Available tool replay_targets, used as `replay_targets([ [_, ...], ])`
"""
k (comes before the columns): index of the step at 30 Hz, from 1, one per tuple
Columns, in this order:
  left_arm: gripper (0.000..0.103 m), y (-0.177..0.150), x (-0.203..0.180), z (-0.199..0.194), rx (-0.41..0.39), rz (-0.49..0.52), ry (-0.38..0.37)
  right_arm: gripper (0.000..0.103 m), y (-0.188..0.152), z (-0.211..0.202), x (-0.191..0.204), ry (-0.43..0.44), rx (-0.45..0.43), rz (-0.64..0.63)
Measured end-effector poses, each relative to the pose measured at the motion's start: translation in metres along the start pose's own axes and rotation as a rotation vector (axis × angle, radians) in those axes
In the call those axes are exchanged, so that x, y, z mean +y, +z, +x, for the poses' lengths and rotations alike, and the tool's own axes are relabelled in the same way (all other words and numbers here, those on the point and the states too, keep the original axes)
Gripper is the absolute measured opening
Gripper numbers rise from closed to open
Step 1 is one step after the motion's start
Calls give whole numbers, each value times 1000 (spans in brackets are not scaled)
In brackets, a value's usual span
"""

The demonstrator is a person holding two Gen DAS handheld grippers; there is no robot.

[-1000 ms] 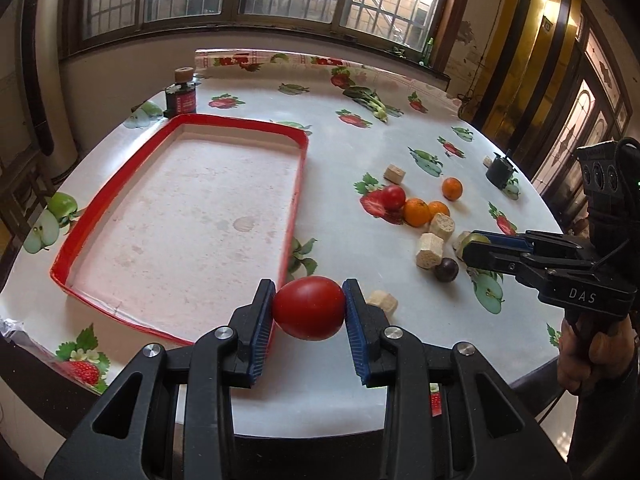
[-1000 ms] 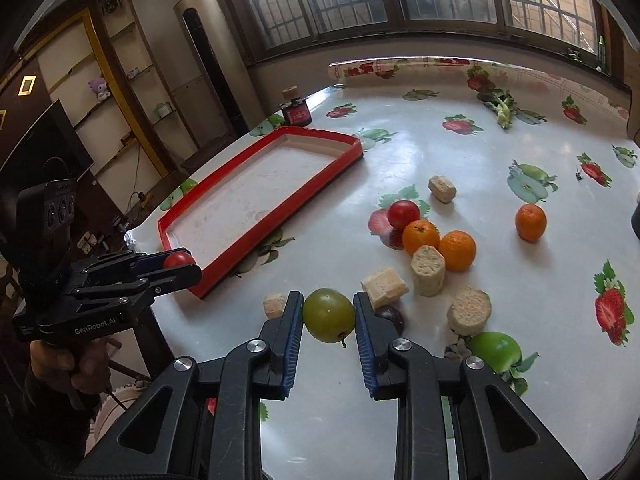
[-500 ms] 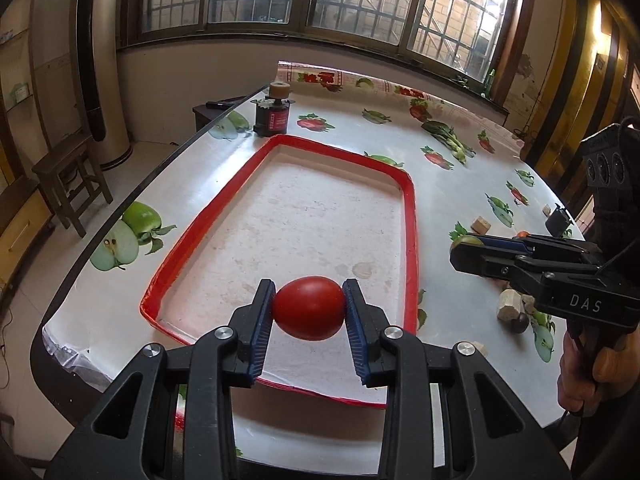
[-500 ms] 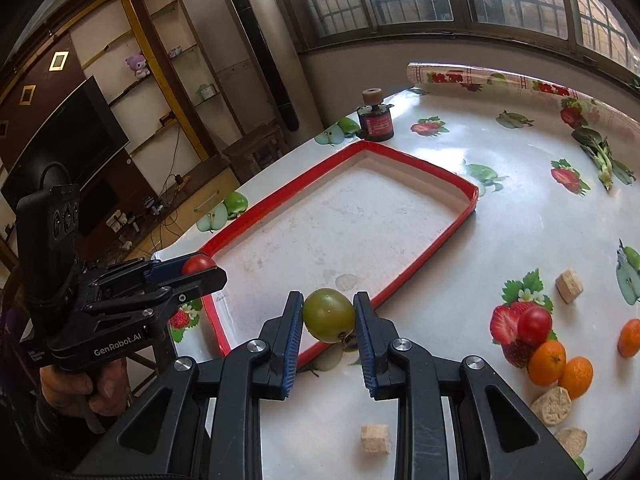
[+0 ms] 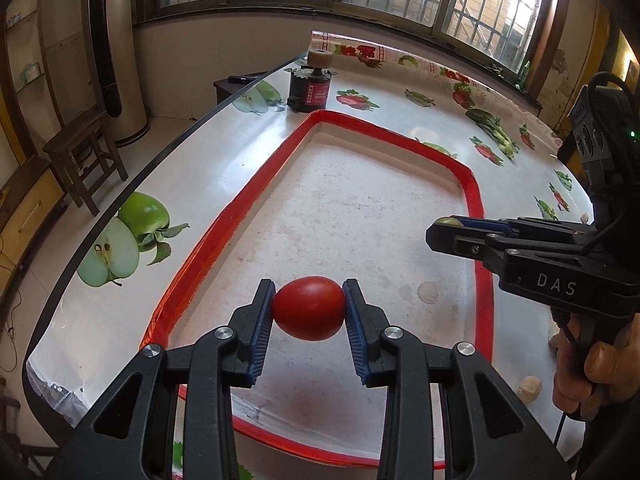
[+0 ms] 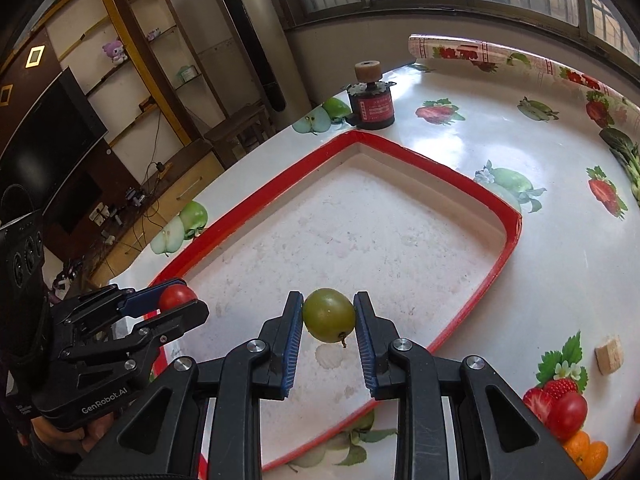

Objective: Organize fruits
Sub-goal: 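Carry both fruits over the red tray and open both tools to release, then move both tools back toward the beige cubes and cylinders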

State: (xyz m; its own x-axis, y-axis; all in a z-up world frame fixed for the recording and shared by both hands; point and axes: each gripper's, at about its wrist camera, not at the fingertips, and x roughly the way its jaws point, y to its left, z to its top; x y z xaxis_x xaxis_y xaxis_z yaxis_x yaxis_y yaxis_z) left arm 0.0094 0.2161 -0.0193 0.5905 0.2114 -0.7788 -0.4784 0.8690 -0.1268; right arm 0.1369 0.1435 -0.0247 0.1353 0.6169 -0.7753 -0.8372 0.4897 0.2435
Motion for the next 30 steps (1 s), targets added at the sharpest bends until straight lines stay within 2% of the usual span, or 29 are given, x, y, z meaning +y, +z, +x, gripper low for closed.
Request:
replay_targets([
  [6, 32, -2, 1, 14, 31, -3, 15, 28, 5, 33, -3, -32, 54, -25],
  [12, 33, -8, -1, 21, 55, -3, 34, 30, 2, 44, -2, -48, 70, -48],
  [13, 35, -8, -2, 21, 58, 0, 42, 33, 3, 44, -2, -44, 72, -51],
  [15, 45, -8, -3, 17, 53, 1, 44, 55, 2, 42, -1, -47, 70, -51],
  [17, 53, -8, -4, 11, 39, -1, 47, 58, 2, 37, 1, -59, 57, -60],
  [22, 53, -6, -7, -5, 8, -7, 37, 58, 1, 10, 1, -46, 13, -46],
  [27, 53, -9, -16, -19, -5, -10, 8, 69, -11, -31, -6, -56, -52, -17],
  [30, 57, -12, -25, -27, -10, -1, -11, 71, -23, -54, -13, -58, -73, 3],
])
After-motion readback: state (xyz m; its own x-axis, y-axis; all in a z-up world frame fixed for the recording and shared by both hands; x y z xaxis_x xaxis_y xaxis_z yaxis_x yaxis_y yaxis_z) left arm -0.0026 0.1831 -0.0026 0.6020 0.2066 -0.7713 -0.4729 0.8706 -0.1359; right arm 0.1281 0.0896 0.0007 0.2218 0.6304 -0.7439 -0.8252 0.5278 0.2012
